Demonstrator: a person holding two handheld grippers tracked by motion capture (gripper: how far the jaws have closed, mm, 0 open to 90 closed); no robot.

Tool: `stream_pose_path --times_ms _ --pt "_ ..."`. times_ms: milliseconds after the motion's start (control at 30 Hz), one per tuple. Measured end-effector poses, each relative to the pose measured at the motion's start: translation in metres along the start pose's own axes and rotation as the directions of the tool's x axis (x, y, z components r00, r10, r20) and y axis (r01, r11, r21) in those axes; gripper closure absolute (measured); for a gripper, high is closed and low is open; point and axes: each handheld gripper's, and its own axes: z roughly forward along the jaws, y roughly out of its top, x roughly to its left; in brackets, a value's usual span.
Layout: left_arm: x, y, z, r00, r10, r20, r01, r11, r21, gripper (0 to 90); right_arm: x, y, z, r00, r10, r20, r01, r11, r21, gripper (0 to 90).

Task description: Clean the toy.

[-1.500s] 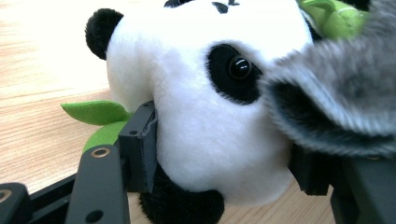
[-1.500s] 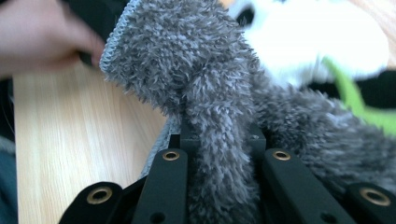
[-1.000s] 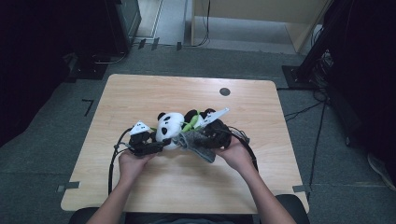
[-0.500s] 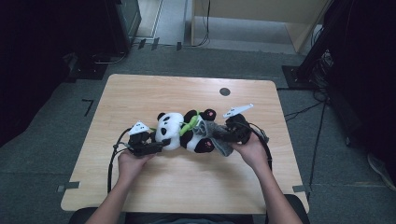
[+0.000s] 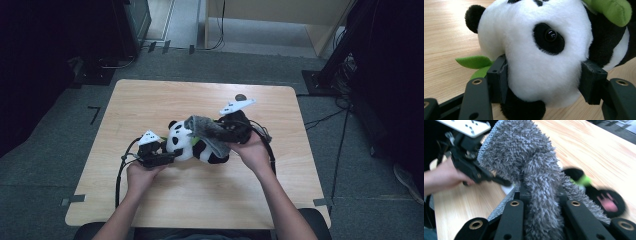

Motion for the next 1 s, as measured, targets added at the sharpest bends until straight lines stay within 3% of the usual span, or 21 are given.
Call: stream_pose_path --times_ms 100,167,200,267,300,433,533,700,833,1000 --pt "-0.001 0.0 0.0 1.0 0.0 -0.002 0.0 1.0 -0.001 35.2 0.005 0.011 0.012 0.9999 -0.006 -0.015 0.006 1.0 0.0 77.1" --pt "-0.001 0.0 0.0 1.0 0.005 -0.005 -0.005 1.0 -0.002 35.1 0.012 0.025 0.032 0.9998 -0.021 0.0 0.021 1.0 0.02 77.2" --pt "-0.001 0.0 0.0 0.9999 0.008 -0.006 -0.008 1.0 -0.004 35.1 0.012 0.025 0.032 0.9998 -0.021 0.0 0.021 1.0 0.02 77.2" --pt "-0.001 0.0 0.0 1.0 0.009 -0.003 -0.009 0.9999 -0.007 35.1 0.016 0.035 0.055 0.9999 -0.015 -0.009 0.015 0.999 0.039 77.2" --pt "0.0 0.0 0.0 1.0 0.007 -0.001 -0.007 0.9999 -0.008 35.1 0.016 0.035 0.055 0.9999 -0.015 -0.009 0.015 0.999 0.039 77.2" --pt "-0.001 0.0 0.0 1.0 0.005 -0.004 -0.005 1.0 -0.005 35.1 0.022 0.035 0.085 0.9994 -0.026 -0.022 0.028 0.995 0.091 77.1" --pt "0.001 0.0 0.0 1.0 -0.009 0.0 0.009 0.9999 -0.004 35.1 0.028 0.028 0.099 0.9989 -0.03 -0.035 0.034 0.992 0.123 77.2" --pt "0.0 -0.001 0.001 0.9999 -0.01 -0.003 0.01 1.0 -0.001 35.0 0.032 0.018 0.102 0.9971 -0.029 -0.071 0.038 0.99 0.133 77.4" --pt "0.001 -0.001 0.001 0.9999 -0.015 0.002 0.015 0.9999 0.004 35.0 0.038 0.009 0.098 0.9945 -0.059 -0.086 0.072 0.985 0.156 77.5" --pt "0.0 0.0 0.001 1.0 -0.009 0.001 0.009 0.9999 0.012 34.9 0.036 -0.003 0.093 0.9923 -0.042 -0.116 0.059 0.988 0.146 77.8"
